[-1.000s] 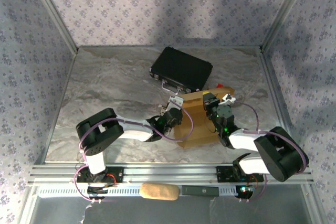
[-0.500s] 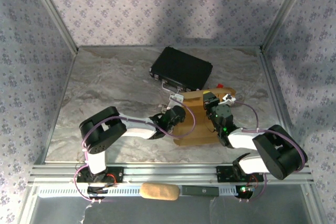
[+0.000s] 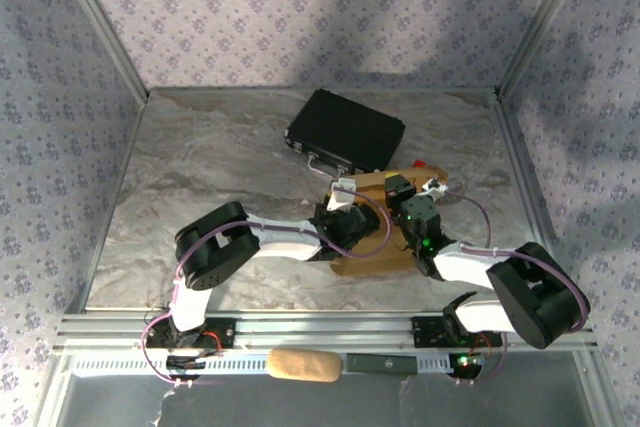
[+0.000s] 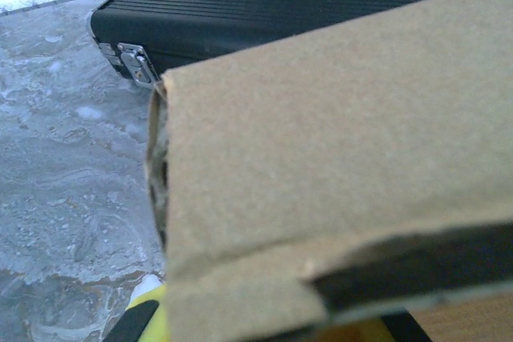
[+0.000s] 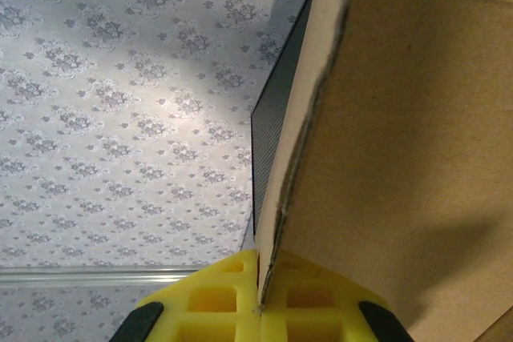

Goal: Fold the paper box

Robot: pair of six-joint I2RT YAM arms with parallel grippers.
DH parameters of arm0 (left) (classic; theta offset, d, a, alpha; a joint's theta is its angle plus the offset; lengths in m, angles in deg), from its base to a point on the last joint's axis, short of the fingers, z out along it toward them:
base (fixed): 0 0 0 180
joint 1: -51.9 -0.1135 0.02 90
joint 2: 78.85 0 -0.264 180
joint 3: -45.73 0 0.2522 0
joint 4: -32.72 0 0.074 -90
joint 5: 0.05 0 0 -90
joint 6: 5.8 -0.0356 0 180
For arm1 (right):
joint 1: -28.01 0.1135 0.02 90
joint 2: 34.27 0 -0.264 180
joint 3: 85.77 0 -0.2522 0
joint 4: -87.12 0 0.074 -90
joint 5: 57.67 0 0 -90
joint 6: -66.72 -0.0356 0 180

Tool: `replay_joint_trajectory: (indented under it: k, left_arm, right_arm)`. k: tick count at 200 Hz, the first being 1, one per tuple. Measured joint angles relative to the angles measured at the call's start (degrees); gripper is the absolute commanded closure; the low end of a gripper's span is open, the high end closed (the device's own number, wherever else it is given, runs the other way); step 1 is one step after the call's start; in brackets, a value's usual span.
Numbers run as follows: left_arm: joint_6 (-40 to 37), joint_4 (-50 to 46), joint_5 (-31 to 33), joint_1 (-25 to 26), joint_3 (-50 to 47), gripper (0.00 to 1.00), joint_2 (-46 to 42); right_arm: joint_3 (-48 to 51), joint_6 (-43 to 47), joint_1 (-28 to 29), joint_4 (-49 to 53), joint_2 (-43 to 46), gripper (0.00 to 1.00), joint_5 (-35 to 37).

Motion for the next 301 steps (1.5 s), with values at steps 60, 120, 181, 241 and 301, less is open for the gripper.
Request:
replay_joint_trajectory:
  k: [60, 120, 181, 241, 301]
  left_arm:
    - [-3.30, 4.57, -2.84, -1.44, -1.14, 0.91, -0.22]
    - [-3.76, 8.72, -6.67, -2.54, -4.11, 0.81, -1.05]
    - [-2.91, 9.11, -7.34, -3.13, -4.70, 1.00, -0.96]
    - [8.04, -5.07, -1.95, -1.88, 1.38, 1.00, 0.70]
    - [8.81, -3.91, -1.29, -1.25, 0.66, 0.68, 1.05]
  right_arm:
    - [-0.07, -0.39, -0.02, 0.15, 0.00, 1.00, 0.61]
    - [-0.46, -1.09, -0.07, 0.81, 0.02, 1.00, -0.39]
    - [-0.81, -1.27, -0.04, 1.75, 0.22, 1.00, -0.92]
    - [-1.60, -2.16, 1.16, 4.83, 1.40, 1.00, -0.74]
    - [-2.08, -3.08, 1.46, 6.34, 1.77, 1.00, 0.04]
